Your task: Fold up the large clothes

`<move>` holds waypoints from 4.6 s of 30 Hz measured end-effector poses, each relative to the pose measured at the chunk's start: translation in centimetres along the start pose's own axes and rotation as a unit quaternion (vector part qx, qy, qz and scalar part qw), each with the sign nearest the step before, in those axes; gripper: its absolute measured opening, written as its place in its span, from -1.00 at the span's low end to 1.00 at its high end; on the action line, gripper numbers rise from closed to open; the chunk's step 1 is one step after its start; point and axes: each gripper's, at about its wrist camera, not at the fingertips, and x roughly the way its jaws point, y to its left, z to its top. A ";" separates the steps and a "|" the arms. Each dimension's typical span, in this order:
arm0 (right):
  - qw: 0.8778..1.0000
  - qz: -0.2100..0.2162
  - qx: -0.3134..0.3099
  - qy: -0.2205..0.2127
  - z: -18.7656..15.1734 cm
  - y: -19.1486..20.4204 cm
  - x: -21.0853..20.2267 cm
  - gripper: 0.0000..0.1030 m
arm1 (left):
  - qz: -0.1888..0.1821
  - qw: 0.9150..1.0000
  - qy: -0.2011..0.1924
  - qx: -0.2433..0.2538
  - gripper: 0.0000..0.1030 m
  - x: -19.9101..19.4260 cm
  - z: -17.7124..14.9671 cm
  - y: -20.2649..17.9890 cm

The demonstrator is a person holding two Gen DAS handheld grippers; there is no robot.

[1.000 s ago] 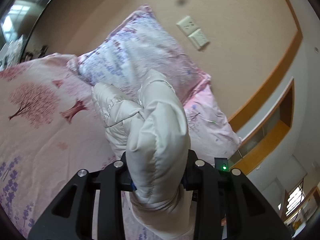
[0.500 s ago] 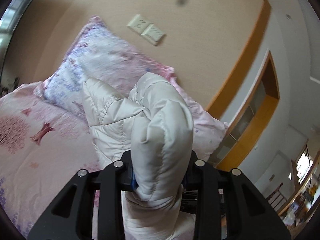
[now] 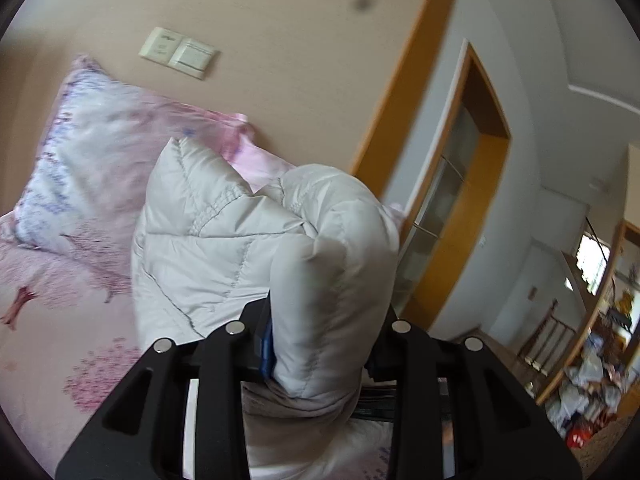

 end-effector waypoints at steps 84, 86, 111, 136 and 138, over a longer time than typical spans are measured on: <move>0.989 0.017 0.102 -0.102 1.6 -14.4 -11.7 -0.73 | 0.082 0.974 0.170 0.129 0.41 14.4 -0.9 0.2; 0.990 0.015 0.107 -0.095 1.6 -15.1 -11.0 -0.70 | 0.091 0.969 0.189 0.131 0.41 15.9 -1.5 0.8; 0.978 -0.036 0.090 -0.186 -2.3 -13.0 -15.1 -0.47 | 0.085 0.946 0.278 0.141 0.43 20.0 -6.1 1.7; 0.983 0.006 0.138 -0.122 -5.7 -14.6 -7.6 -0.54 | 0.084 0.950 0.259 0.150 0.44 20.2 -7.1 0.9; 0.983 0.007 0.140 -0.119 -5.6 -14.6 -7.3 -0.54 | 0.086 0.951 0.257 0.149 0.44 20.3 -7.2 0.9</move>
